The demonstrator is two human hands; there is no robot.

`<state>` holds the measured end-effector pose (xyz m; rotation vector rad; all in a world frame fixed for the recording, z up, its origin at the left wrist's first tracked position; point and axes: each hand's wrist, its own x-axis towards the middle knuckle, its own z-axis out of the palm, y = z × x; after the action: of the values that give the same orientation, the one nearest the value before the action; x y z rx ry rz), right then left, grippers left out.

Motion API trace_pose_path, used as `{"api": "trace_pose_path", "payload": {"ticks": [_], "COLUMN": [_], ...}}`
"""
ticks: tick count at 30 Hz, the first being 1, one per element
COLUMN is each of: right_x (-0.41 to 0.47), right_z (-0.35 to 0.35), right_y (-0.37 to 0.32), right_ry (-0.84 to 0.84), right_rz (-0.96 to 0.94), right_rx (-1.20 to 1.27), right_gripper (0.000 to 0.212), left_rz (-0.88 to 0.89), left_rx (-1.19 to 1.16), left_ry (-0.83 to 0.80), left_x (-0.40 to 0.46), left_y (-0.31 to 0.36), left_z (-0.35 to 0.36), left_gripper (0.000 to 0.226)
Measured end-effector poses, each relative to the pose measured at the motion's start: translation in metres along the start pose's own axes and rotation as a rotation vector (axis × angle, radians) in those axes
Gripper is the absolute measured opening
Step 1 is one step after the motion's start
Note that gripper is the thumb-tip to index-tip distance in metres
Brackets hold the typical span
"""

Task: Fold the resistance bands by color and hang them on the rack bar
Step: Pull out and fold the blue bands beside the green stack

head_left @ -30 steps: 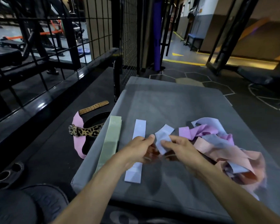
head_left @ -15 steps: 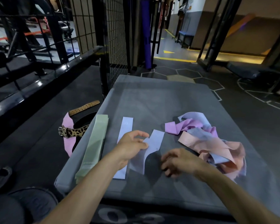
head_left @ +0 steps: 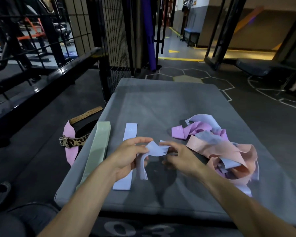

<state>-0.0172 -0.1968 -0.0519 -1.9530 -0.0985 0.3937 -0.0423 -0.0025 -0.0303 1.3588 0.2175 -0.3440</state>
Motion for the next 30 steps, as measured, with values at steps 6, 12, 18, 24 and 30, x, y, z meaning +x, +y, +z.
{"api": "trace_pose_path", "payload": {"ticks": [6,12,18,24,30], "right_x": [0.019,0.022,0.029,0.042,0.068], "right_z": [-0.02,-0.036,-0.05,-0.05,-0.045], "right_y": [-0.005,-0.031,-0.04,-0.034,-0.037], "right_ry": [0.231,0.029,-0.255,-0.066,0.263], "right_rz": [-0.348,-0.228,-0.078,-0.007,-0.004], "right_rx": [-0.432,-0.25,-0.072,-0.085,-0.041], "right_gripper": [0.021,0.036,0.015,0.024,0.02], "left_rz": [-0.047,-0.053,-0.092,-0.136,-0.183], "left_rx": [0.316,0.67,0.517,0.606,0.677], "left_ry": [0.004,-0.156,-0.102,-0.147,-0.134], "left_x": [-0.008,-0.015,-0.018,-0.023,-0.019], "left_y": [0.008,0.016,0.029,0.037,0.034], "left_z": [-0.021,-0.043,-0.075,-0.092,-0.1], "left_gripper": [0.018,0.026,0.024,0.027,0.026]}}
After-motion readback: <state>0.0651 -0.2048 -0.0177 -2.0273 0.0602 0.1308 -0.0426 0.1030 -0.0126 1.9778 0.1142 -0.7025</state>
